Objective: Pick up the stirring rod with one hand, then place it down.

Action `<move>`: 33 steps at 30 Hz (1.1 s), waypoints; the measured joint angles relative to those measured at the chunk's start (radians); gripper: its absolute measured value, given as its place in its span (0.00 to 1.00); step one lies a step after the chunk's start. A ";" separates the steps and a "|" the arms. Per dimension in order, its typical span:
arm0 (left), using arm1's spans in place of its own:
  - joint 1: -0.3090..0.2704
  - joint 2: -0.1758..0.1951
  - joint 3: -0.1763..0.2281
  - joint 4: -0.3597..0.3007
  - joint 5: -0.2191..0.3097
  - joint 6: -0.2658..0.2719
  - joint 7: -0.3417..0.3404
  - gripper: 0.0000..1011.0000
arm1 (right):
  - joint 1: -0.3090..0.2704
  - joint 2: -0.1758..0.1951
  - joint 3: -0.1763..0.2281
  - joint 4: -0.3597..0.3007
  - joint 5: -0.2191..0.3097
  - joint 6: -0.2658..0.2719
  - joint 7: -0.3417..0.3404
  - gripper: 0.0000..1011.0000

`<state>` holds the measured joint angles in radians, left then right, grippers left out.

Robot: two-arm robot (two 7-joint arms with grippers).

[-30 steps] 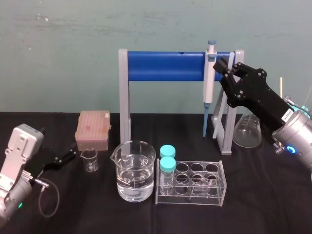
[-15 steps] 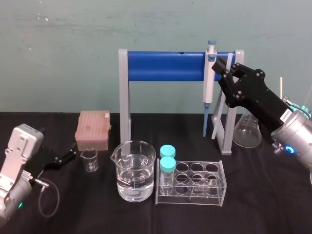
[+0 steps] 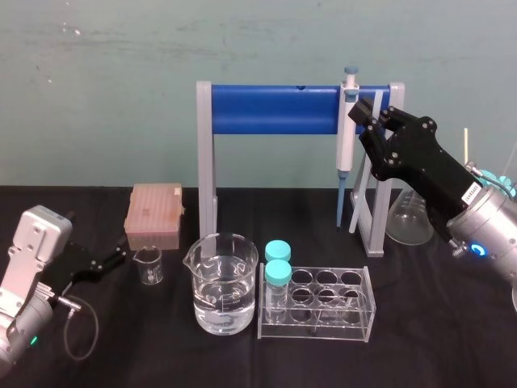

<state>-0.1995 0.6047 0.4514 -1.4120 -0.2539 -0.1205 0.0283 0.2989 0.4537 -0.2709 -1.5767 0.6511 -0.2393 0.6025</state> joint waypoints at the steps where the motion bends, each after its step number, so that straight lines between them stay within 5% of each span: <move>1: 0.000 0.000 0.000 0.000 0.000 0.000 0.000 0.99 | -0.001 0.000 0.000 0.000 0.000 0.000 0.000 0.07; 33: 0.000 0.000 0.000 0.000 0.000 0.000 0.000 0.99 | -0.032 0.017 -0.039 0.012 0.009 0.029 0.026 0.07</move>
<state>-0.1995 0.6047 0.4514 -1.4120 -0.2539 -0.1205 0.0283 0.2671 0.4707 -0.3100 -1.5643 0.6602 -0.2102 0.6283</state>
